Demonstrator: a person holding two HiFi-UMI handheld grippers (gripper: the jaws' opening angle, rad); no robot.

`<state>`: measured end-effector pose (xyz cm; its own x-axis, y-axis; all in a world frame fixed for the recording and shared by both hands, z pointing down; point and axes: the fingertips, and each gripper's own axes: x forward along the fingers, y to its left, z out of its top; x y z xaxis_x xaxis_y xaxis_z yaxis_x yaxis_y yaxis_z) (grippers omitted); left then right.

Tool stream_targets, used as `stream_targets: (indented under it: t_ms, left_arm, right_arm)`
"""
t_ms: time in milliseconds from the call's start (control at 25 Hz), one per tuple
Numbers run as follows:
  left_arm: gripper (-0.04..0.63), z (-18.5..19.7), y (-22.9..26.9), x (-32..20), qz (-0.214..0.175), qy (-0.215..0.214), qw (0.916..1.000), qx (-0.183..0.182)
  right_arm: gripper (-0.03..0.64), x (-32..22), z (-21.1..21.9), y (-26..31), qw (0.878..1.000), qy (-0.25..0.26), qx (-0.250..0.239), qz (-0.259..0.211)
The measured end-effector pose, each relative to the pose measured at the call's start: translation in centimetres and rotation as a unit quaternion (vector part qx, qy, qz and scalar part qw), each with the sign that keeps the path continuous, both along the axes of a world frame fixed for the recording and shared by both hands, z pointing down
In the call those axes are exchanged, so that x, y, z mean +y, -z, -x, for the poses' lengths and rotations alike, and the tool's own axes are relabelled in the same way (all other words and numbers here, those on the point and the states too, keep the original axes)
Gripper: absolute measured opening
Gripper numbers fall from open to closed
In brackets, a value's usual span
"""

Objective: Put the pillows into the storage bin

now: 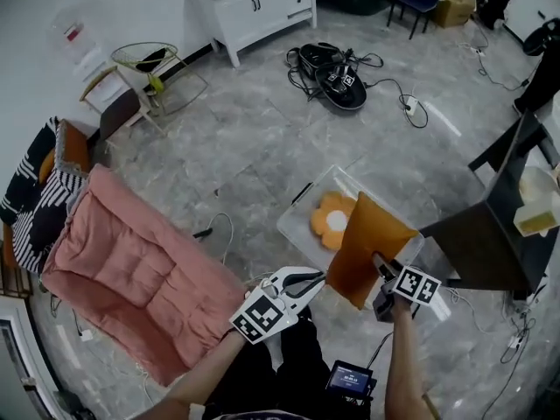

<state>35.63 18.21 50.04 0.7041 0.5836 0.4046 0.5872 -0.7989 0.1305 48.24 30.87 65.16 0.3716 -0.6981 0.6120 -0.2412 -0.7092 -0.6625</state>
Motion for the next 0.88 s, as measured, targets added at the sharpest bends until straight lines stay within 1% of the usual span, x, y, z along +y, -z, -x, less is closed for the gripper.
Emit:
stream_targets:
  t_ms: [120,240,280,320,360,400,480,560,680,880]
  left_arm:
    - [0.032,-1.6,-1.5,2.7,-0.008,-0.032,0.9994,-0.009]
    - [0.032,-2.4,-2.8,3.8,-0.007,-0.045,0.9986,-0.024]
    - [0.032,-2.6,-3.2,3.8,-0.006,-0.046,0.9984,-0.031]
    - [0.032,-2.7,-3.7,3.7,-0.007,-0.046,0.9982,-0.037]
    - [0.032,-2.9,-4.2,3.6,-0.009,-0.045,0.9980,-0.043]
    - [0.032,-3.0,-4.7,3.5,-0.012,-0.044,0.9978,-0.048]
    - [0.032,-3.3,-5.7,3.1,-0.015,-0.040,0.9974,-0.059]
    - [0.032,-3.4,-6.4,2.7,-0.017,-0.035,0.9969,-0.069]
    - [0.032,-3.7,-6.7,2.1,-0.015,-0.027,0.9966,-0.076]
    - [0.032,-4.8,-6.3,1.7,-0.004,-0.010,0.9976,-0.069]
  right_arm:
    - [0.252,1.4,-1.7,-3.8,0.999,-0.013,-0.027,0.013]
    - [0.225,1.6,-1.8,-8.1,0.997,-0.007,-0.068,0.033]
    - [0.205,1.6,-1.6,-9.6,0.996,-0.008,-0.082,0.043]
    - [0.136,1.7,-1.5,-10.9,0.994,-0.014,-0.092,0.054]
    - [0.008,1.7,-1.6,-11.9,0.993,-0.023,-0.097,0.060]
    - [0.000,1.6,-1.7,-12.5,0.993,-0.031,-0.100,0.056]
    - [0.004,0.9,-1.8,-13.2,0.993,-0.037,-0.105,0.033]
    - [0.028,0.3,-1.5,-13.3,0.994,-0.031,-0.103,0.020]
    - [0.045,-0.2,-1.1,-13.1,0.996,-0.012,-0.089,0.024]
    - [0.080,-0.9,-1.5,-11.5,0.998,0.019,-0.063,0.019]
